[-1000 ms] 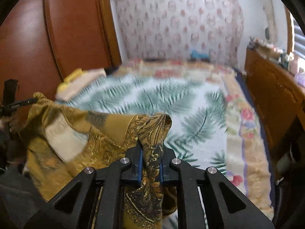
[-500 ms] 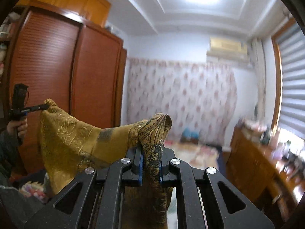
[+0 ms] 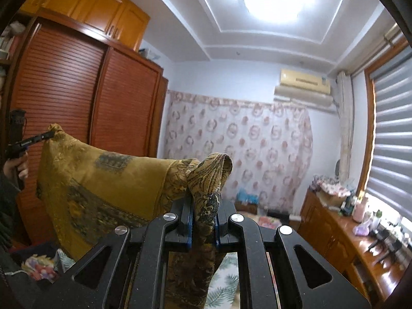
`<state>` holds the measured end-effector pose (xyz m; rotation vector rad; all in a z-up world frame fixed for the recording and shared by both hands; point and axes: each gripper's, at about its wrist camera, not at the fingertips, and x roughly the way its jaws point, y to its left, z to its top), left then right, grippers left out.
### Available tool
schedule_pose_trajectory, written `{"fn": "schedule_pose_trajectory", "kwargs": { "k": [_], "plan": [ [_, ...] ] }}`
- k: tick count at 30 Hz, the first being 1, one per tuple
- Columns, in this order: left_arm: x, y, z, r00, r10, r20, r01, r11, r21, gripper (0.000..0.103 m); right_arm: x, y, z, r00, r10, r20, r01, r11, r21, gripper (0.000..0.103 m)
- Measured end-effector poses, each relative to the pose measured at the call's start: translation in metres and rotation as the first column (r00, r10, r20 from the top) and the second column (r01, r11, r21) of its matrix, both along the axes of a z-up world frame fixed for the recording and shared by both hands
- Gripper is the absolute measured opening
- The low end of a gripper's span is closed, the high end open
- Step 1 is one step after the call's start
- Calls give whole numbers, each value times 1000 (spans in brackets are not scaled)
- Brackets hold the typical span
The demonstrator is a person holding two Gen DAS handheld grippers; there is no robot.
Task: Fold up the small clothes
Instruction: 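Lift the hem high with both grippers and fold it over toward the collar, then open both grippers to lay the folded shirt down on the bed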
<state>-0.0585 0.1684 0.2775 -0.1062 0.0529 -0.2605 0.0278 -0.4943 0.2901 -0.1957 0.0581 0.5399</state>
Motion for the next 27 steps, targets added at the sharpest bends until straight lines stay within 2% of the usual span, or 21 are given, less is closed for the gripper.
{"fn": "schedule_pose_trajectory", "kwargs": {
  "k": [3,6,7,8,10,12,13,15,17,19,20,22,23,25,27],
  "plan": [
    [50,3,-32,995,29,-99,-28,999,15,2,34,13,-25,998,5,-67,-7,1000,-24,8],
    [116,0,-77,977,70,-203,-61,997,53,2,91,37,-65,988,-13,-153,2,997,-74,8],
    [147,3,-100,965,86,-249,-73,995,61,2,114,44,-81,981,-14,-192,-2,997,-79,8],
    [161,-3,-114,958,93,-272,-76,995,70,2,139,54,-98,973,-20,-232,-1,996,-88,9],
    [211,-7,-160,924,131,-359,-95,989,116,4,191,73,-139,961,-50,-273,17,992,-122,10],
    [257,-5,-211,877,139,-460,-88,988,130,4,245,93,-190,948,-105,-300,47,980,-194,24],
    [270,-6,-229,855,134,-500,-79,988,131,5,268,101,-215,934,-157,-321,84,970,-230,37],
    [283,-7,-256,827,126,-548,-66,990,127,11,308,109,-260,886,-243,-394,141,953,-269,39],
    [283,-11,-272,815,132,-564,-64,988,139,21,327,108,-291,848,-267,-458,158,952,-263,39],
    [275,-17,-282,808,120,-577,-47,989,140,29,327,106,-311,838,-230,-495,116,961,-250,39],
    [268,-20,-283,808,121,-577,-46,989,143,37,323,107,-318,836,-220,-502,102,962,-252,39],
    [250,-24,-286,813,111,-572,-35,989,142,44,310,108,-330,830,-202,-520,73,963,-258,39],
    [244,-25,-286,814,107,-571,-32,990,140,51,303,110,-335,825,-189,-532,57,965,-254,39],
    [230,-24,-284,819,94,-566,-20,991,136,56,290,113,-341,819,-164,-550,30,969,-243,39],
    [213,-29,-283,821,79,-566,1,990,140,57,268,121,-346,818,-148,-556,13,971,-240,39]
  ]
}}
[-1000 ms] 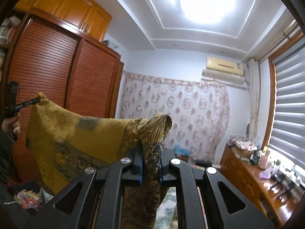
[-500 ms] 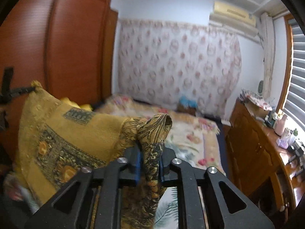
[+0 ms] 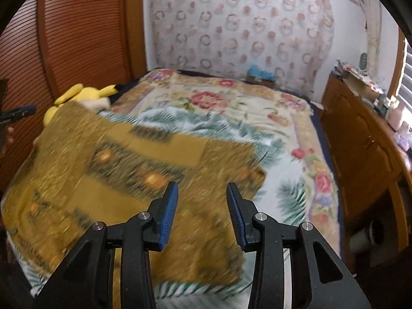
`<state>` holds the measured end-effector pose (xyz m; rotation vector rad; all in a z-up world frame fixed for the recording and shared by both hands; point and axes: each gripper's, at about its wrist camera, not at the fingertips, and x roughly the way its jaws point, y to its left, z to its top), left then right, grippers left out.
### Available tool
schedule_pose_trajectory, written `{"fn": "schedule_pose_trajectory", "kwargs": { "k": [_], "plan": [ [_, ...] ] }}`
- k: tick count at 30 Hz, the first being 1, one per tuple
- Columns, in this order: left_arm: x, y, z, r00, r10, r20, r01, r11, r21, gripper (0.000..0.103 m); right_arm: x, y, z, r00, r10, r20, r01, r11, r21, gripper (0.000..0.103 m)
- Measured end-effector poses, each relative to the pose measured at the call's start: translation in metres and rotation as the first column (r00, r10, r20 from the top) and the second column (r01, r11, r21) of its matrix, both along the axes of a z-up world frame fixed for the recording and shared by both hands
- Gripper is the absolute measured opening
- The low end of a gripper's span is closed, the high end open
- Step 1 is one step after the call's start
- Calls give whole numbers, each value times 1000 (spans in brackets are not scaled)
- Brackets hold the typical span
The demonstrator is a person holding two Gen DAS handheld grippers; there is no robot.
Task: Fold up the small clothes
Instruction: 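Open both grippers to lay the folded shirt down on the bed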
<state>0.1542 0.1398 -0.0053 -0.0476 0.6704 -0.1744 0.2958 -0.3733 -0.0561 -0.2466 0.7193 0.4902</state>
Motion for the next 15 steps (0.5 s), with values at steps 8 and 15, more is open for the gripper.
{"fn": "schedule_pose_trajectory", "kwargs": {
  "k": [8,15],
  "plan": [
    [-56,-25,-27,998,-44,-53,43,998,-38,58,-76,19,-17,996,86,-39,-84,995,54,39],
    [-78,-44,-60,992,-44,-119,41,999,-21,58,-107,46,-28,986,151,-74,-144,985,94,39]
  ]
}}
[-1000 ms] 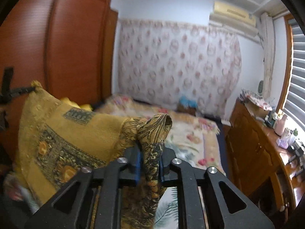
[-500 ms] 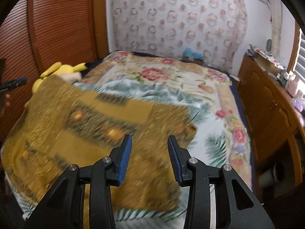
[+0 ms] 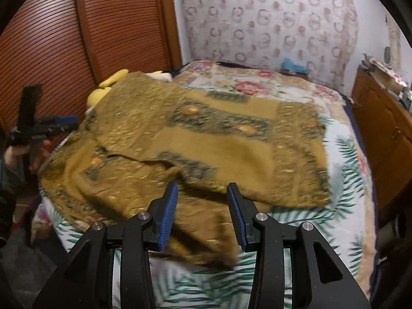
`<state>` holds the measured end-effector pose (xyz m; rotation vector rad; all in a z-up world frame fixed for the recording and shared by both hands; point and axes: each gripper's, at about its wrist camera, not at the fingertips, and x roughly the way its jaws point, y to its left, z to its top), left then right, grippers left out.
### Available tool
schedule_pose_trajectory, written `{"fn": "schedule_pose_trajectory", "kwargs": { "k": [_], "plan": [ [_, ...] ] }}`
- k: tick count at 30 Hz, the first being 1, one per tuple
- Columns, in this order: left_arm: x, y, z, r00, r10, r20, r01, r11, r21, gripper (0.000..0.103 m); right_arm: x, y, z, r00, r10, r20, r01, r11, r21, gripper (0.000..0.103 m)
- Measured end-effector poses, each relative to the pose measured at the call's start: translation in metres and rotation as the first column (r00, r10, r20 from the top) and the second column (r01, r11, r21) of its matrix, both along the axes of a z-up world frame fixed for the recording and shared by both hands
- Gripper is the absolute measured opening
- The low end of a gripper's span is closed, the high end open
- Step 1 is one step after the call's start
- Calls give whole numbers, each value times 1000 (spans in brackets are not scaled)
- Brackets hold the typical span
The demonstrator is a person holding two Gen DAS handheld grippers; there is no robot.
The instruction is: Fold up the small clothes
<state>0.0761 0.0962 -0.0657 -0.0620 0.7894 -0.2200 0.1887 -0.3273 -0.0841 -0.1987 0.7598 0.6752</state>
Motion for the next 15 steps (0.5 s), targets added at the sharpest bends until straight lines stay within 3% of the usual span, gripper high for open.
{"fn": "schedule_pose_trajectory", "kwargs": {
  "k": [6,10,11,13,15],
  "plan": [
    [-3,-5,-22,998,-18,-62,18,1000,0,58,-9,26,-12,997,67,-38,-67,998,-2,40],
    [-6,-10,-29,998,-23,-65,25,999,30,58,-6,34,-27,997,65,-44,-68,995,-75,38],
    [-6,-10,-29,998,-23,-66,25,999,31,58,-4,33,-30,997,61,-44,-65,994,-86,22],
    [-5,-11,-29,997,-24,-68,26,999,31,59,-1,28,-32,998,54,-43,-58,995,-86,5],
    [-6,-11,-29,997,-32,-66,34,999,39,59,-1,16,-27,999,39,-34,-41,998,-52,1]
  ]
}}
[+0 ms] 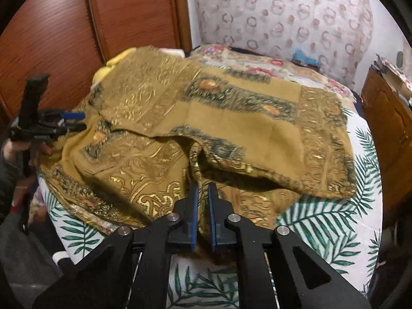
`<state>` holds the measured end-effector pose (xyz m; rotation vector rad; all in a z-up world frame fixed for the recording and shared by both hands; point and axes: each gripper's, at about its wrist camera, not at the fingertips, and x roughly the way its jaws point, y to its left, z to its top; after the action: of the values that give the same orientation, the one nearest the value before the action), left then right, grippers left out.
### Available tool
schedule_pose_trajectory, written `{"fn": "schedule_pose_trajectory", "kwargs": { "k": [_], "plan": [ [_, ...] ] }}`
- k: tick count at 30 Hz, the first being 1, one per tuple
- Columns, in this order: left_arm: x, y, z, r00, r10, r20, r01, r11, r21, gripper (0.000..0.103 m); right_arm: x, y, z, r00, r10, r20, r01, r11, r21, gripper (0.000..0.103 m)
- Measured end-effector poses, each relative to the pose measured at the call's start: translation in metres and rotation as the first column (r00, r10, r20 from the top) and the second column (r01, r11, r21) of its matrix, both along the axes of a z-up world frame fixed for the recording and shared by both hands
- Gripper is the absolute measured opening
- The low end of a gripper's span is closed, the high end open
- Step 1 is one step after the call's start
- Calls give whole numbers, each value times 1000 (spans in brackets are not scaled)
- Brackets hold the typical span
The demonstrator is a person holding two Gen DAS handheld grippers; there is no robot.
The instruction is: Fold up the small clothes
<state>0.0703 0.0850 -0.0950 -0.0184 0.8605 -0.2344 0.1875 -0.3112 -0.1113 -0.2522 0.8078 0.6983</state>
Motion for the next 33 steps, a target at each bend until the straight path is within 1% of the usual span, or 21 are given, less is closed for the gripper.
{"fn": "schedule_pose_trajectory", "kwargs": {
  "k": [2,4,6,9,11,13,16,17,18,20,22,24,27,31,32,33],
  "plan": [
    [0,-1,0,1000,-6,-1,6,1000,2,59,-5,-16,10,999,-43,28,42,999,35,0],
    [0,1,0,1000,-6,-2,6,1000,-5,59,-13,-36,22,992,-113,54,109,991,74,0],
    [-1,1,1,1000,-7,0,7,1000,-10,59,-23,-61,35,978,-190,81,180,977,112,0],
    [-1,2,0,1000,-6,5,6,1000,-16,60,-38,-94,49,955,-270,119,252,957,147,0],
    [-1,4,-1,1000,-5,12,5,1000,-21,60,-40,-108,54,952,-288,108,269,949,163,0],
    [-2,5,-1,1000,-3,14,4,1000,-25,60,-39,-112,55,952,-287,108,269,950,161,0],
    [-2,6,-1,1000,-3,15,4,1000,-28,60,-35,-97,52,965,-242,103,225,962,152,0],
    [-2,7,-1,1000,-3,16,4,1000,-28,60,-33,-89,51,968,-225,109,209,967,143,1],
    [-2,6,-1,1000,-4,15,5,1000,-27,60,-31,-79,49,973,-204,110,189,973,137,5],
    [-2,6,-1,1000,-4,15,4,1000,-27,61,-26,-59,45,981,-165,106,152,981,120,26],
    [-2,6,-1,1000,-3,16,3,1000,-28,61,-20,-38,40,988,-121,99,110,988,109,33],
    [-3,6,-1,1000,-3,17,3,1000,-30,61,-14,-15,32,995,-69,76,61,994,95,34],
    [-3,6,-1,1000,-2,18,3,1000,-31,61,-8,20,14,999,22,24,-23,999,39,35],
    [-3,7,-1,1000,-3,18,3,1000,-28,61,1,45,-6,1000,26,10,-25,998,-59,34],
    [-3,6,-1,1000,-3,17,3,1000,-29,61,5,45,-11,1000,15,9,-15,997,-78,33],
    [-3,7,-1,1000,-3,18,4,1000,-30,61,10,45,-15,1000,4,-4,-4,996,-94,26]
  ]
}}
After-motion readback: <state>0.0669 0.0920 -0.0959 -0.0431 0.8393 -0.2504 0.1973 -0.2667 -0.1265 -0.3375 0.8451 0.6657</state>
